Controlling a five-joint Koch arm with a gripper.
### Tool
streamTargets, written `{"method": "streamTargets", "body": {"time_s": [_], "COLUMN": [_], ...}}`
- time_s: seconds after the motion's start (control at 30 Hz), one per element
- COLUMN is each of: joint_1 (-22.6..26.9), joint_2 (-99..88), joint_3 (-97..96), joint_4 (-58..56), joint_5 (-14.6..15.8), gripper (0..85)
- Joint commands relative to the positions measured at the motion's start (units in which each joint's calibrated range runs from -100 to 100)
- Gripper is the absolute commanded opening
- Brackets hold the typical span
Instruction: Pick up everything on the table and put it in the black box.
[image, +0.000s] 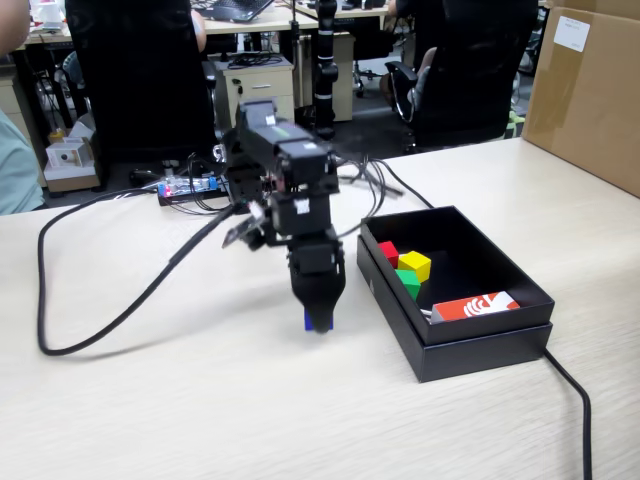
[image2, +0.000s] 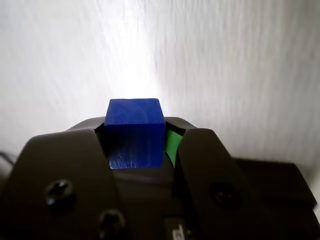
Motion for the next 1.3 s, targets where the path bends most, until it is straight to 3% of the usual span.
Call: {"method": "streamTargets", "body": {"time_s": [0.0,0.3,0.67,0.77,0.9,1.03,1.27], "joint_1": [2.4,11.3,13.5,13.5,13.4,13.4,12.5], "joint_2": [-18.1,-31.0,-15.0,-12.7,-11.6,-12.4,-31.1], "joint_3": [-0.8,-11.3,-12.4,-14.2,-14.7,-14.5,-16.3], "joint_4": [0.0,0.0,0.1,0.1,0.1,0.1,0.1], "joint_5": [-0.9,-1.6,-0.7,-0.8,-0.7,-0.4,-1.0], "gripper": [11.4,11.8,13.0,24.9,25.8,41.6,43.7]}}
